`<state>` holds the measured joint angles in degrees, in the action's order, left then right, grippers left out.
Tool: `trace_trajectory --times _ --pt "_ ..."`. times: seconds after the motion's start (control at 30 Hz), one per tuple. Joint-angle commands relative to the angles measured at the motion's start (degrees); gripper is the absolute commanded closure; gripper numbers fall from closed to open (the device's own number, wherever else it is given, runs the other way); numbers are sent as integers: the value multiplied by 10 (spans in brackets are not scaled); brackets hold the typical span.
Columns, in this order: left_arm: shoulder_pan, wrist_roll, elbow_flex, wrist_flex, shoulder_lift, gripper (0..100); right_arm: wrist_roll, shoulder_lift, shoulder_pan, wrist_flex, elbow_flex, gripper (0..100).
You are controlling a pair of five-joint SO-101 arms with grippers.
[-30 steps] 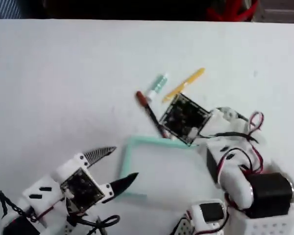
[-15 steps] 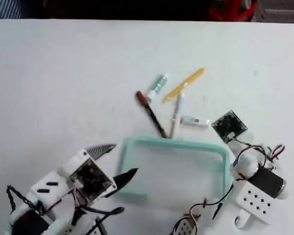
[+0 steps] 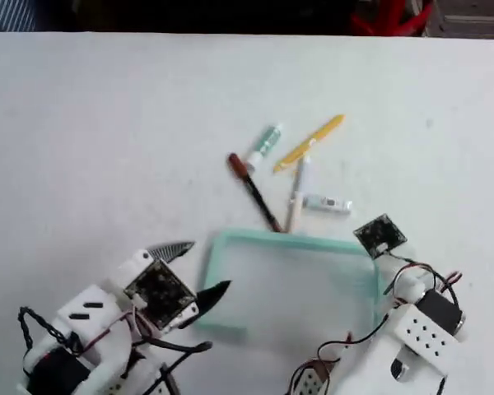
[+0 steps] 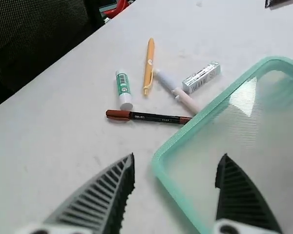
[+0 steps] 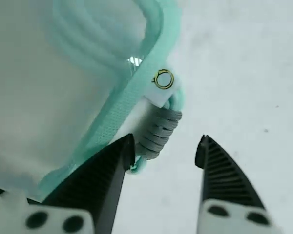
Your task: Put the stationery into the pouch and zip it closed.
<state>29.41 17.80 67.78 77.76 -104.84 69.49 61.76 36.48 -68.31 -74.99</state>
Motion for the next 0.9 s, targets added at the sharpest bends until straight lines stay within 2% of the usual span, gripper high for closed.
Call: trace_trajectory --times 0.0,0.1,0.2,0.27,0.43,0.63,0.87 --pt "0 4 -3 -11 1 736 -6 -2 15 45 -27 793" --pt "-1 -14 -3 -11 1 733 -11 -2 15 78 -61 793" --pt "-1 -21 -3 -12 1 733 -55 -2 15 105 -63 793" --pt "-1 -22 -3 -12 1 733 -50 -2 7 102 -71 800" --pt "-1 -23 -3 -11 1 733 -43 -2 -19 100 -95 880" --pt "-1 -23 -3 -11 1 733 -45 -2 -15 102 -96 839" --pt "-1 -24 -3 -11 1 733 -45 -3 -15 107 -98 841"
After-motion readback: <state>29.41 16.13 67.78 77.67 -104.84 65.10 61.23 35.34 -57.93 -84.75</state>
